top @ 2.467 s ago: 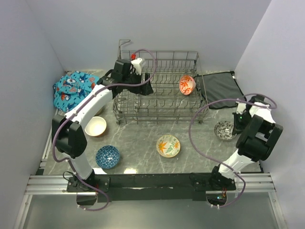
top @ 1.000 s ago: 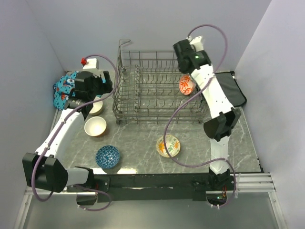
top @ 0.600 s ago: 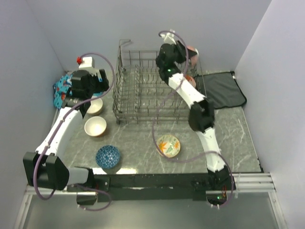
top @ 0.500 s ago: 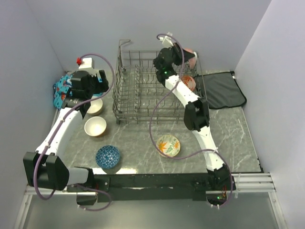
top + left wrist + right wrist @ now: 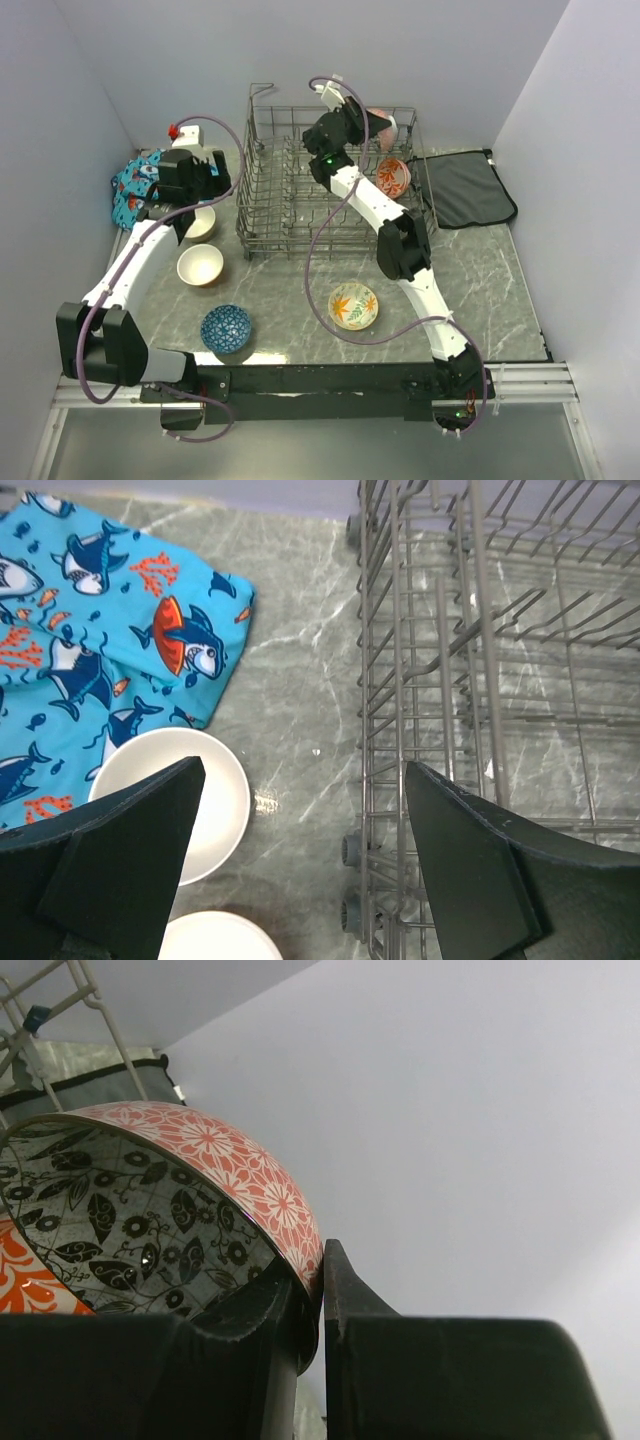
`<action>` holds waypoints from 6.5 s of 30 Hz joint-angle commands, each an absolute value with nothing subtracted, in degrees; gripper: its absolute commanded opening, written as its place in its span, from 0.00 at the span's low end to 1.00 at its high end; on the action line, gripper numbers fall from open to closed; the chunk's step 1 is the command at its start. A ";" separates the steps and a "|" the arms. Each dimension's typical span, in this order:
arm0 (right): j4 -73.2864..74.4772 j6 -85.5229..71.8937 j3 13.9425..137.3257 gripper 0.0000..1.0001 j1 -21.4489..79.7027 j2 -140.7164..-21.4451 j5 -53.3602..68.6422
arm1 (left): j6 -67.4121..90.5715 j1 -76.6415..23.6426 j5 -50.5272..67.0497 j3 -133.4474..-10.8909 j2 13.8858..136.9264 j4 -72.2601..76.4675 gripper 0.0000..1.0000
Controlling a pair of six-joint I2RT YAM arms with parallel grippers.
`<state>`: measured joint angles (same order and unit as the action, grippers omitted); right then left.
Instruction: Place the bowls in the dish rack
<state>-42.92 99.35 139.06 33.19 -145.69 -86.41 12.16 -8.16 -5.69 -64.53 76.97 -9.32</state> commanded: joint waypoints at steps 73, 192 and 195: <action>-72.50 115.05 130.87 0.00 33.40 -153.73 -100.90 | 7.73 -12.83 -7.91 -82.70 92.20 -15.03 0.89; 51.60 4.21 59.42 0.00 -24.70 -59.24 0.27 | 2.08 -67.75 0.62 -82.70 99.40 -26.54 0.59; 49.92 5.44 57.83 0.00 -24.96 -58.01 0.09 | 6.49 -70.04 -1.84 -83.58 100.63 -27.68 0.49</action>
